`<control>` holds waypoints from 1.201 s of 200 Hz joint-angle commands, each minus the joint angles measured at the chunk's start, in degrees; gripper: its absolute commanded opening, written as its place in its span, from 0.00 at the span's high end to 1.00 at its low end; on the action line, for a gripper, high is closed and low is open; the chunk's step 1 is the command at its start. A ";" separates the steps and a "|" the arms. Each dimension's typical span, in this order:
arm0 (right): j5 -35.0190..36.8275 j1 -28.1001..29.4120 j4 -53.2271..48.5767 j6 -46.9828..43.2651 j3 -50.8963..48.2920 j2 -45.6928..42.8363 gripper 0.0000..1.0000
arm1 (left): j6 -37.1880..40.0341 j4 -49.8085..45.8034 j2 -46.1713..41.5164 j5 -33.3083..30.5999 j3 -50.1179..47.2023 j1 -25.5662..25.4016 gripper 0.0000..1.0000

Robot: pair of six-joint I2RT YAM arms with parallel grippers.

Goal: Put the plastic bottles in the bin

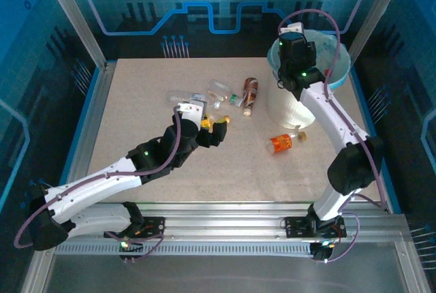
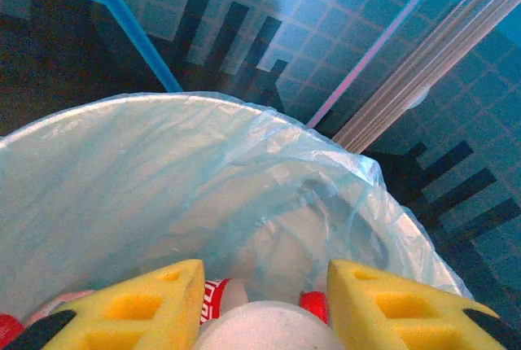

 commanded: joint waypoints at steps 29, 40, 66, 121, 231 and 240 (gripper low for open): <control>-3.93 1.52 0.67 3.62 -0.14 -3.79 0.78 | -1.94 -0.63 0.80 0.59 1.58 0.35 0.01; -5.58 1.70 0.64 5.15 -0.17 -3.94 0.79 | -2.05 -0.72 0.86 0.53 1.68 0.33 0.01; -13.83 -1.52 -1.91 14.55 -0.71 -4.57 0.79 | -1.91 -1.10 0.77 0.59 1.86 0.35 0.01; -27.01 -8.36 -9.50 25.94 0.21 -2.88 0.78 | -2.56 -1.65 -0.54 0.21 0.81 0.35 0.01; -36.87 -7.50 -10.55 34.62 -1.05 -3.70 0.80 | -3.05 -1.60 -0.67 0.15 0.21 0.35 0.01; -38.66 -7.28 -10.38 36.20 -0.73 -3.02 0.81 | -3.13 -1.64 -0.71 0.28 0.19 0.35 0.01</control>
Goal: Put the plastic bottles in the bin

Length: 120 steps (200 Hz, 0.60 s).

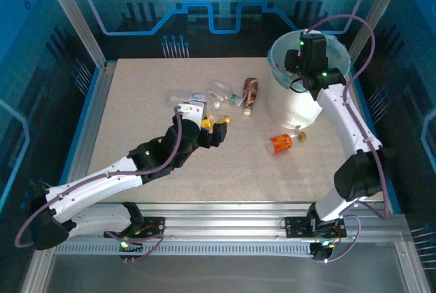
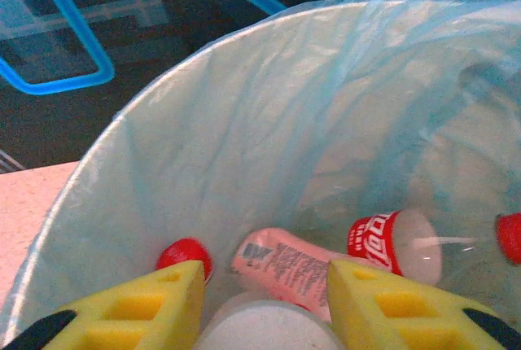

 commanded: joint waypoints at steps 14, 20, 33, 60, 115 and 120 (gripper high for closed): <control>-9.32 1.07 -0.28 8.34 1.54 1.89 0.82 | -1.65 -0.79 -1.39 0.22 0.09 0.36 0.01; -9.77 1.52 -0.32 8.74 2.08 2.44 0.82 | -1.70 -0.88 -1.38 0.22 0.08 0.35 0.01; -9.67 2.69 -0.89 8.87 3.95 3.78 0.82 | -1.76 -1.12 -1.52 0.11 0.08 0.35 0.01; -7.41 3.73 -3.59 6.43 7.15 7.28 0.81 | -2.11 -1.80 -2.26 -0.23 -0.10 0.35 0.01; 0.74 1.50 -11.50 1.20 7.75 10.17 0.34 | -2.76 -2.82 -4.95 -2.02 -2.03 0.34 0.01; 1.02 1.30 -12.32 1.09 8.12 9.97 0.33 | -2.77 -2.84 -4.91 -1.98 -1.99 0.35 0.01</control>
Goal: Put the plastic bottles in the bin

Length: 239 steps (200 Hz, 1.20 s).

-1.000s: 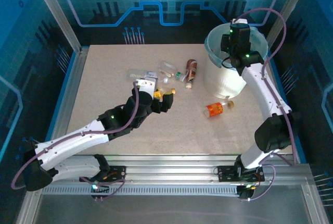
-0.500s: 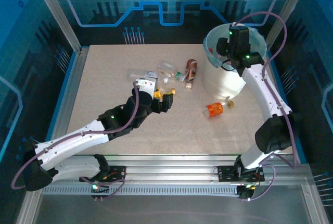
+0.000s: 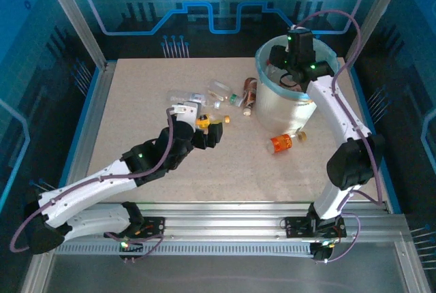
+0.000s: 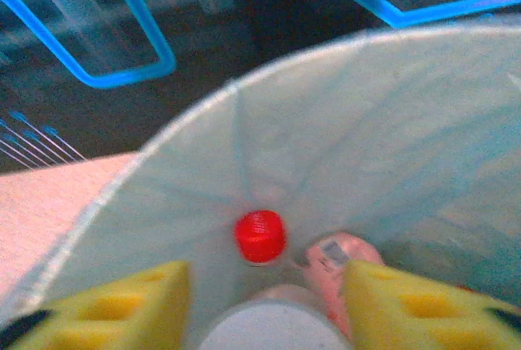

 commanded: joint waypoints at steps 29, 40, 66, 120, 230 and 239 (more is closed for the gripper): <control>7.69 -1.00 -10.61 -2.89 1.45 -0.47 0.23 | -1.70 -0.26 -0.20 -1.49 -0.68 0.35 0.01; 8.93 -0.77 -10.66 -2.88 1.34 -1.79 0.19 | -1.93 -0.17 0.43 -1.26 -0.25 0.35 0.01; 9.47 -0.81 -11.26 -1.32 1.00 -4.34 0.02 | -2.17 -0.20 1.78 -0.79 0.64 0.35 0.01; 8.90 -0.33 -11.14 2.40 -1.55 -10.76 0.00 | -1.95 -1.13 1.93 -1.68 1.10 0.37 0.01; 5.57 11.36 -5.77 -0.70 -14.02 -31.41 0.00 | 2.70 -14.45 10.07 5.95 7.42 11.93 0.01; 5.48 13.13 -5.41 -1.68 -15.65 -33.06 0.00 | 4.21 -13.89 10.76 9.37 6.98 14.01 0.01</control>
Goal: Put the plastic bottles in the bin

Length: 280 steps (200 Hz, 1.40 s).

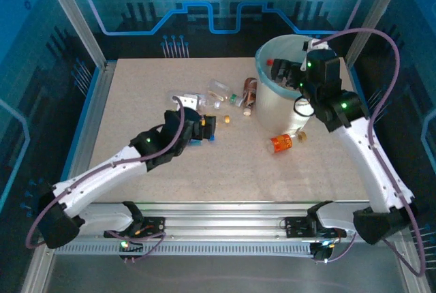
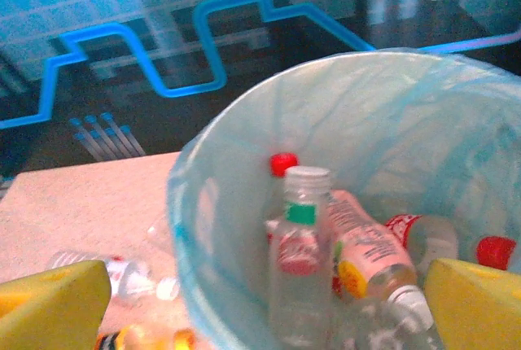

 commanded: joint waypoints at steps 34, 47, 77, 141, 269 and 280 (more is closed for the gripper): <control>-3.43 7.64 1.82 -5.01 -9.27 -9.27 0.00 | 6.93 -6.40 8.23 21.75 2.02 15.02 0.01; -5.13 8.14 2.43 -5.65 -11.15 -10.67 0.00 | 8.54 -8.31 12.11 25.31 3.14 17.36 0.01; -6.62 8.39 2.97 -6.32 -13.37 -12.85 0.00 | 10.84 -11.01 19.38 26.73 4.80 19.41 0.01; -6.01 8.40 2.47 -8.04 -14.69 -13.88 0.00 | 16.56 -12.75 27.56 26.55 8.49 19.83 0.01; -5.32 8.39 2.39 -6.77 -17.75 -13.72 0.00 | 14.88 -16.75 24.02 31.41 4.24 16.03 0.01; -5.39 8.39 2.61 -6.62 -17.69 -13.47 0.00 | 14.85 -16.88 23.98 31.57 4.06 15.89 0.02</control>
